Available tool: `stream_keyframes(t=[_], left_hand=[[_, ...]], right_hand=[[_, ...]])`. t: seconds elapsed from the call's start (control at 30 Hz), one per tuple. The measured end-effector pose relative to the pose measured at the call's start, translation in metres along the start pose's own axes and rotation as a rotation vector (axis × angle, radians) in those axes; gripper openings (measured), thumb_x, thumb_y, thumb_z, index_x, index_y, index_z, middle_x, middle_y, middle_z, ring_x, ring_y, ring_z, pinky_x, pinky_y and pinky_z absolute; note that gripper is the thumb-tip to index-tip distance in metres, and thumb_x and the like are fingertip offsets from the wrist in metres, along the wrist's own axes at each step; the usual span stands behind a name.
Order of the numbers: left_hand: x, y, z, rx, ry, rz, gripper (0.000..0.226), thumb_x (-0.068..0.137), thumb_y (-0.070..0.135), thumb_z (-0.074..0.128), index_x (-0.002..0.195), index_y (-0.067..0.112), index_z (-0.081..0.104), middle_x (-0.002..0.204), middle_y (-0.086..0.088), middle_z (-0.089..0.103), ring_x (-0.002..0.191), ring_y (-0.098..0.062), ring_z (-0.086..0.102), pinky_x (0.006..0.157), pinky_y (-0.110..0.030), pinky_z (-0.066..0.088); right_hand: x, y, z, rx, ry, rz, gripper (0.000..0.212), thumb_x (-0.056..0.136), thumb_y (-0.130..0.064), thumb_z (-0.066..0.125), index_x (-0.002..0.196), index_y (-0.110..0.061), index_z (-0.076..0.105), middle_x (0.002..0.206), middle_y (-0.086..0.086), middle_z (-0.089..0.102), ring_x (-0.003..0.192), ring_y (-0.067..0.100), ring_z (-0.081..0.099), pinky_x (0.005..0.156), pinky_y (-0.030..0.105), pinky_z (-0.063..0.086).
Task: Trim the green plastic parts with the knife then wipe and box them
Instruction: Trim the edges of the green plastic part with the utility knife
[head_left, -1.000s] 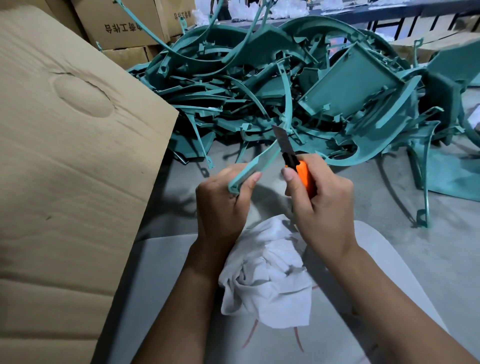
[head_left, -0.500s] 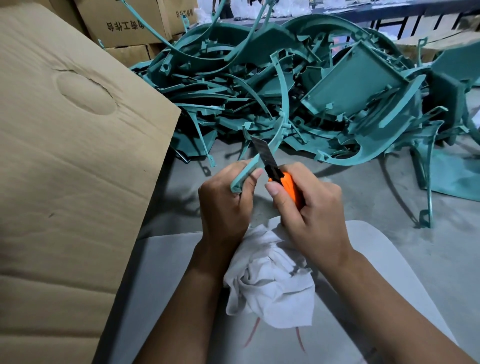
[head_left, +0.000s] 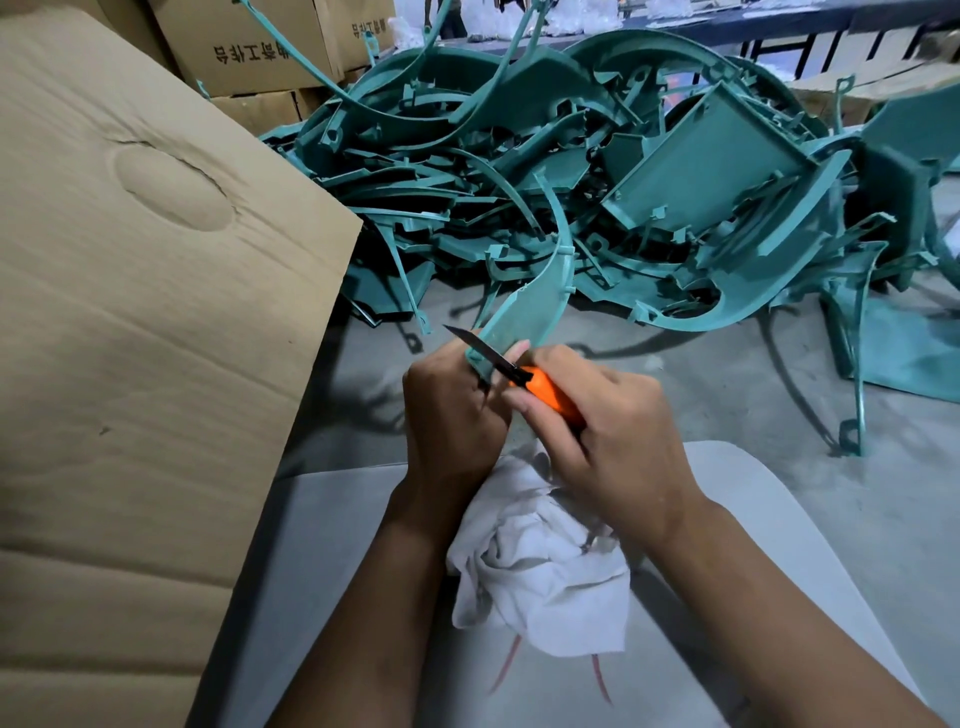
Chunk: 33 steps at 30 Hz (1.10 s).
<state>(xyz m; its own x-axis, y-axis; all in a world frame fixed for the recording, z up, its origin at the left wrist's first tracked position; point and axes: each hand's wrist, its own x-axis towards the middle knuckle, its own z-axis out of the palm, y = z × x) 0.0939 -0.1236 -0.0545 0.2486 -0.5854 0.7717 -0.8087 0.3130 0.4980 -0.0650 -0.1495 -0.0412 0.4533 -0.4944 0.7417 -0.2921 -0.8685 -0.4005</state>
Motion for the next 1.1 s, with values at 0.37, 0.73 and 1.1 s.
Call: stream_keyframes(t=[0.37, 0.73, 1.1], left_hand=[[0.0, 0.005, 0.005, -0.012, 0.068, -0.084, 0.037, 0.093, 0.023, 0.073, 0.062, 0.017, 0.054, 0.051, 0.003, 0.047, 0.046, -0.019, 0.046, 0.045, -0.031, 0.033], [0.001, 0.009, 0.002, 0.014, 0.032, -0.113, 0.033, 0.092, 0.023, 0.072, 0.066, 0.005, 0.065, 0.054, -0.005, 0.057, 0.048, -0.024, 0.052, 0.047, -0.036, 0.037], [0.0, 0.008, 0.0, 0.078, 0.109, -0.03, 0.01, 0.09, 0.015, 0.075, 0.083, 0.008, 0.075, 0.063, 0.007, 0.058, 0.058, -0.008, 0.048, 0.055, -0.008, 0.032]], right_hand=[[0.008, 0.022, -0.011, -0.078, 0.313, 0.205, 0.026, 0.106, -0.026, 0.061, 0.089, -0.006, 0.062, 0.064, -0.003, 0.048, 0.055, 0.014, 0.039, 0.054, 0.019, 0.033], [0.01, 0.015, -0.012, -0.069, 0.2, 0.093, 0.025, 0.106, -0.027, 0.06, 0.098, -0.005, 0.068, 0.071, -0.007, 0.051, 0.058, 0.007, 0.04, 0.06, 0.009, 0.034], [0.01, 0.024, -0.013, -0.118, 0.278, 0.131, 0.025, 0.106, -0.025, 0.061, 0.091, -0.006, 0.066, 0.066, -0.008, 0.047, 0.051, 0.008, 0.037, 0.055, 0.014, 0.031]])
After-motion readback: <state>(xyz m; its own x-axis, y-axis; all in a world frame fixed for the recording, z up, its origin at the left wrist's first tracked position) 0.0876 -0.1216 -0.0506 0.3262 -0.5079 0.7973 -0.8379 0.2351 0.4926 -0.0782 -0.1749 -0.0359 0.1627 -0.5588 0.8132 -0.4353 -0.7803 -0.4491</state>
